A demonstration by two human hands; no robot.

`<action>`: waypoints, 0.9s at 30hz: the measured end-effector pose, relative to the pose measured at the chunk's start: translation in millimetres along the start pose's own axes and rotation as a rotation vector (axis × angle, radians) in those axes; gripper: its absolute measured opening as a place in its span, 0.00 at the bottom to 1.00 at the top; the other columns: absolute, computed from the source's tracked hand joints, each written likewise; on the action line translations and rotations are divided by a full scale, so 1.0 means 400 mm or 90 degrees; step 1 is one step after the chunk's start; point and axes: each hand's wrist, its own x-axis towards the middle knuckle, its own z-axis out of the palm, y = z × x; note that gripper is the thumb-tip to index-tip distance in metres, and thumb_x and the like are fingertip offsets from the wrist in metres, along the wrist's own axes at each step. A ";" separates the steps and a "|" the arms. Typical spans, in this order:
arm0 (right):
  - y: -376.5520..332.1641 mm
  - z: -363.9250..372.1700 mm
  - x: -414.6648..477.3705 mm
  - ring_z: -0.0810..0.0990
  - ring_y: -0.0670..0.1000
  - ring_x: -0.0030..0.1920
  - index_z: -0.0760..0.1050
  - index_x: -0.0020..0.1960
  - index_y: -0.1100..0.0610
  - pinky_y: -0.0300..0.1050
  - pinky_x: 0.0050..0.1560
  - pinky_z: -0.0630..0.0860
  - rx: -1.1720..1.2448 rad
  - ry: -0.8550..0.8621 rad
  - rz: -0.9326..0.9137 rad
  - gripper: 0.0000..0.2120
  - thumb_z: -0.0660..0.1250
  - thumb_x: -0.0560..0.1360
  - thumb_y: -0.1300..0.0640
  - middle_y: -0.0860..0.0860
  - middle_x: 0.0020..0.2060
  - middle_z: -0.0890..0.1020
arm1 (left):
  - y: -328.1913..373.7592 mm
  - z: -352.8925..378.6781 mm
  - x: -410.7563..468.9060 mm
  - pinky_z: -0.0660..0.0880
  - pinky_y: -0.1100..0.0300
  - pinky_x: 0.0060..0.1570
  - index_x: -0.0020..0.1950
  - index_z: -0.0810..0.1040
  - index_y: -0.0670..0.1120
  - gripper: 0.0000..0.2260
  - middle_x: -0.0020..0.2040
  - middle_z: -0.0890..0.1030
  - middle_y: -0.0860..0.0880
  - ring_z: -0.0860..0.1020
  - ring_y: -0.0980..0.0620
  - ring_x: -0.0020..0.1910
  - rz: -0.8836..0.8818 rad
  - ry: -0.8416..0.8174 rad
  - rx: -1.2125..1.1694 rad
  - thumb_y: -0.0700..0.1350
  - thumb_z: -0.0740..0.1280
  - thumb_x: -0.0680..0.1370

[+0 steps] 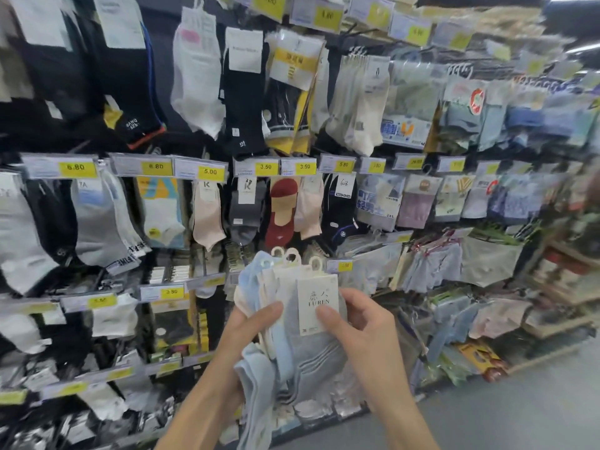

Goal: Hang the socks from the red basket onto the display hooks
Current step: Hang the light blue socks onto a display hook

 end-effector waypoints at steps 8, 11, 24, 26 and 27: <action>-0.032 -0.022 0.069 0.84 0.48 0.52 0.81 0.55 0.46 0.42 0.47 0.82 0.014 0.033 -0.058 0.15 0.76 0.70 0.52 0.46 0.51 0.86 | 0.033 0.053 0.093 0.83 0.50 0.41 0.65 0.79 0.48 0.30 0.56 0.85 0.40 0.85 0.39 0.52 0.019 -0.017 0.012 0.47 0.80 0.63; -0.017 -0.033 0.114 0.84 0.46 0.52 0.80 0.57 0.45 0.41 0.48 0.82 0.018 0.045 -0.066 0.17 0.76 0.69 0.51 0.44 0.51 0.86 | 0.031 0.063 0.141 0.83 0.50 0.42 0.63 0.81 0.50 0.26 0.57 0.85 0.40 0.85 0.39 0.53 0.036 -0.014 0.019 0.46 0.80 0.65; 0.109 -0.099 0.460 0.84 0.52 0.53 0.80 0.54 0.47 0.49 0.50 0.82 0.125 -0.036 -0.039 0.10 0.72 0.74 0.48 0.51 0.52 0.86 | 0.019 0.060 0.451 0.83 0.51 0.47 0.63 0.82 0.50 0.21 0.59 0.84 0.40 0.84 0.38 0.56 0.070 0.015 0.079 0.47 0.77 0.70; 0.136 -0.113 0.524 0.84 0.54 0.54 0.80 0.56 0.47 0.49 0.52 0.82 0.152 -0.063 -0.020 0.12 0.72 0.74 0.45 0.52 0.53 0.85 | 0.014 0.054 0.512 0.83 0.56 0.43 0.60 0.84 0.51 0.18 0.55 0.86 0.42 0.86 0.42 0.52 0.066 0.057 0.093 0.46 0.77 0.70; 0.151 -0.122 0.556 0.84 0.55 0.55 0.80 0.56 0.46 0.51 0.53 0.82 0.168 -0.071 -0.003 0.13 0.72 0.73 0.45 0.52 0.54 0.85 | 0.010 0.049 0.542 0.83 0.58 0.40 0.59 0.84 0.50 0.18 0.53 0.87 0.43 0.86 0.44 0.49 0.061 0.093 0.093 0.46 0.77 0.69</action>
